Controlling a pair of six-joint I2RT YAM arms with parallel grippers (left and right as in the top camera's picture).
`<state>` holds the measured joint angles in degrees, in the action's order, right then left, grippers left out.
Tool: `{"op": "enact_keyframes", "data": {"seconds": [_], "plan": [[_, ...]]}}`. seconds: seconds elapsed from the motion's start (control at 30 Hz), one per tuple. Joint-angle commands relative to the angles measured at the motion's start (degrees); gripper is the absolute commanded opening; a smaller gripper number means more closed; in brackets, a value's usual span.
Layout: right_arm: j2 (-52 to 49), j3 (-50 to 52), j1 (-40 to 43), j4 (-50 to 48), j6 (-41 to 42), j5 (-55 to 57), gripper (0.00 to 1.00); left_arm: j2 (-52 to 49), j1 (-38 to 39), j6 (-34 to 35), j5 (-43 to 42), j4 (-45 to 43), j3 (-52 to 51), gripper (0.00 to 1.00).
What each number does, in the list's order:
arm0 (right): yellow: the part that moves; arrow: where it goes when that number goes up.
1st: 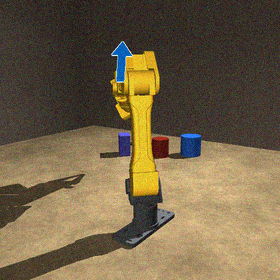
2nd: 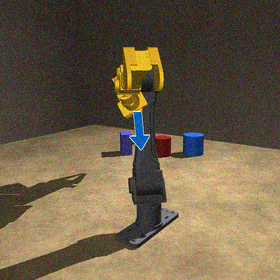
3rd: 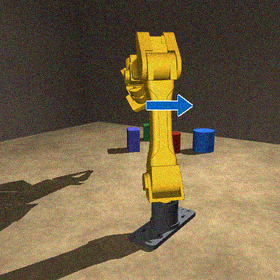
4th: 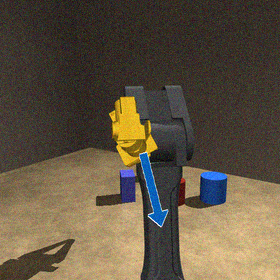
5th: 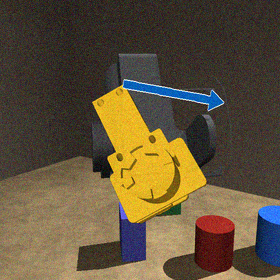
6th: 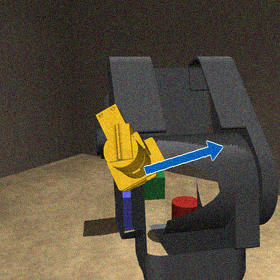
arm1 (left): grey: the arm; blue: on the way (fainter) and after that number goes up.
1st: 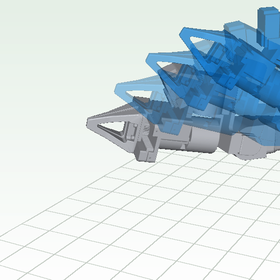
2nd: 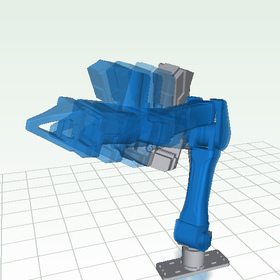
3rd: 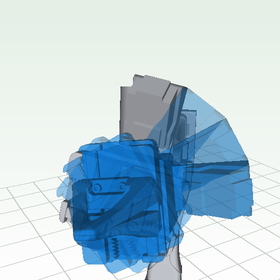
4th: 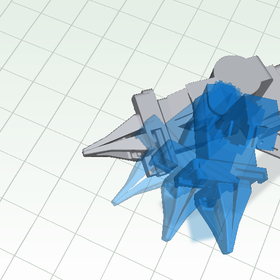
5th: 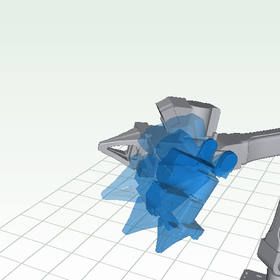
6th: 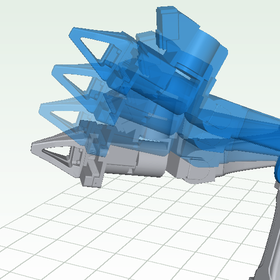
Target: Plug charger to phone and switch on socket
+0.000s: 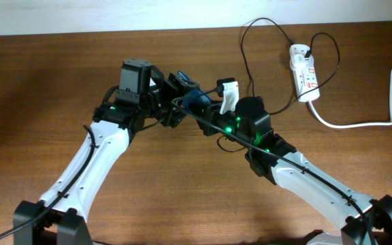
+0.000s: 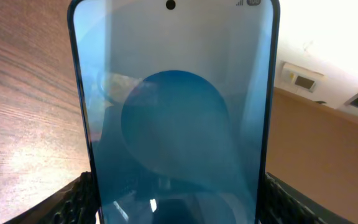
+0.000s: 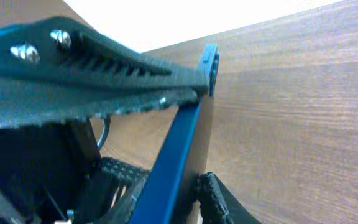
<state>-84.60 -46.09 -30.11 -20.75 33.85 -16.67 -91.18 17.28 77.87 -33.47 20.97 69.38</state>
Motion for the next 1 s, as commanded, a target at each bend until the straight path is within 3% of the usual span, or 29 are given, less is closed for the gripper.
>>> {"op": "enact_keyframes", "data": {"seconds": [0.0, 0.07, 0.17, 0.37, 0.47, 0.5, 0.53, 0.7, 0.77, 0.87, 0.97], "plan": [[-0.6, -0.6, -0.3, -1.2, -0.4, 0.9, 0.27, 1.9, -0.1, 0.3, -2.8, -0.3, 1.4, 0.49], [-0.6, -0.6, -0.3, -1.2, -0.4, 0.9, 0.26, 1.9, -0.1, 0.3, -2.8, -0.3, 1.4, 0.49], [-0.6, -0.6, -0.3, -0.9, -0.4, 0.9, 0.05, 1.9, -0.1, 0.3, -2.9, -0.3, 1.4, 0.49], [-0.6, -0.7, -0.3, -1.2, -0.3, 0.5, 0.04, 1.9, -0.1, 0.3, -4.1, -0.4, 1.4, 0.53], [0.0, -0.7, -0.3, -1.2, -0.3, -1.5, 0.04, 1.9, -0.2, 0.3, -4.1, -0.4, 1.4, 0.64], [0.7, -0.7, -0.2, -1.2, -0.3, -1.8, 0.04, 1.9, -0.2, 0.3, -4.0, -0.4, 1.4, 0.74], [1.3, -0.7, -0.2, -1.2, 0.0, -1.7, 0.04, 1.9, -0.2, 0.3, -4.0, -0.8, 1.4, 1.00], [3.8, -0.7, 2.1, -1.1, 10.4, -0.6, 0.04, 1.9, -0.2, -0.2, -3.9, -4.3, 1.4, 0.99], [3.8, -0.7, 3.8, -0.2, 15.1, -0.6, 0.04, 1.9, -0.2, -2.9, -4.9, -10.1, 1.4, 0.99], [3.8, -0.7, 7.7, 2.7, 25.4, -1.1, 0.04, 2.2, -0.2, -12.9, -9.0, -20.2, 1.4, 0.99], [3.8, -0.7, 12.2, 6.0, 34.8, -5.6, 0.04, 3.3, -0.9, -23.7, -11.1, -20.4, 1.4, 0.99]]}}
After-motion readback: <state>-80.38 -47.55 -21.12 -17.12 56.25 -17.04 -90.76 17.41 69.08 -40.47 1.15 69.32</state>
